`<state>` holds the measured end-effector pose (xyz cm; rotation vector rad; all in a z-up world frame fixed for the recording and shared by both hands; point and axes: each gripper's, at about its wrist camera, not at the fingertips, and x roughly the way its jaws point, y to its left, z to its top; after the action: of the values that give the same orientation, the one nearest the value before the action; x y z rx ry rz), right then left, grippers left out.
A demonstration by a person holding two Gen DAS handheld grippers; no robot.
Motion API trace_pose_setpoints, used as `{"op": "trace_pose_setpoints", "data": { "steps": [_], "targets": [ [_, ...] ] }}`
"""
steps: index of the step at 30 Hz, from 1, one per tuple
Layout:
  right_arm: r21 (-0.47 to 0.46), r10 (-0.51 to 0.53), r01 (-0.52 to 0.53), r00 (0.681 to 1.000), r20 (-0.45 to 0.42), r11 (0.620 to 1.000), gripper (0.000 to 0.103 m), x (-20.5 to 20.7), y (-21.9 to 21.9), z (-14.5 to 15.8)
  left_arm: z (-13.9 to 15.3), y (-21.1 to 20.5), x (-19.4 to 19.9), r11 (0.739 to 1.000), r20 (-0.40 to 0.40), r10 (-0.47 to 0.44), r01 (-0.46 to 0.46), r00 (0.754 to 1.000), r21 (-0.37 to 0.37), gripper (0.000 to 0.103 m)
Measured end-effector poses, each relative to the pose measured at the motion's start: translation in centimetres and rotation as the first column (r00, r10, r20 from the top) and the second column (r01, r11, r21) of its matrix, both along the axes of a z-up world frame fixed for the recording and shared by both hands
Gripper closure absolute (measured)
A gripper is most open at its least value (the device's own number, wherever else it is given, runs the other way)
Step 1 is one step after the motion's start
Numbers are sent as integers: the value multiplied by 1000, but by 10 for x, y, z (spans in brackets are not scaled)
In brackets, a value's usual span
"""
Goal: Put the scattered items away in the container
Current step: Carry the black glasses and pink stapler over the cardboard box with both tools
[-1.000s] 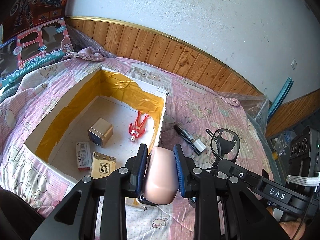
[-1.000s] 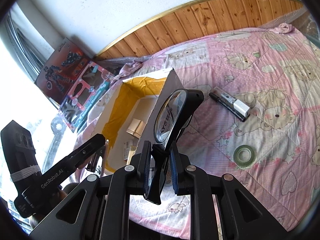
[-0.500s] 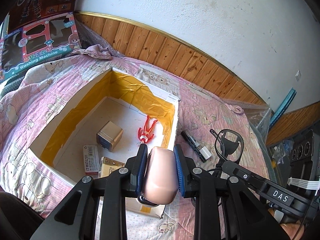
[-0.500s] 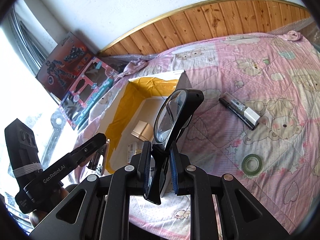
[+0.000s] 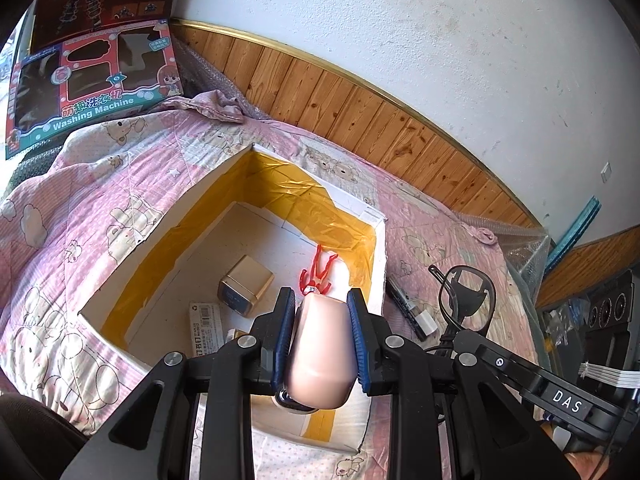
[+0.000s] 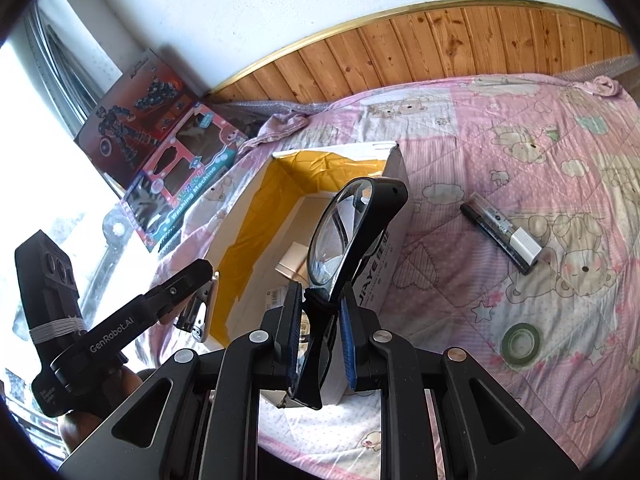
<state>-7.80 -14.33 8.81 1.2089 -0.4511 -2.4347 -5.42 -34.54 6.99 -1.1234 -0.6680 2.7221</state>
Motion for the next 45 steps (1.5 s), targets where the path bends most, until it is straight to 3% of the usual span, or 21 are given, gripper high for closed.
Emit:
{"op": "trace_pose_setpoints", "data": {
  "steps": [27,45],
  "targets": [
    [54,83,-82,996,-11,995,85,-35,-52,4,-4,-55,-23,998,-13,60,-60,998,30,75],
    [110,120,-121,993,10,987,84,-80,-72,-7,-9,-61,-78,1000,7,23,-23,1000,15,75]
  ]
}}
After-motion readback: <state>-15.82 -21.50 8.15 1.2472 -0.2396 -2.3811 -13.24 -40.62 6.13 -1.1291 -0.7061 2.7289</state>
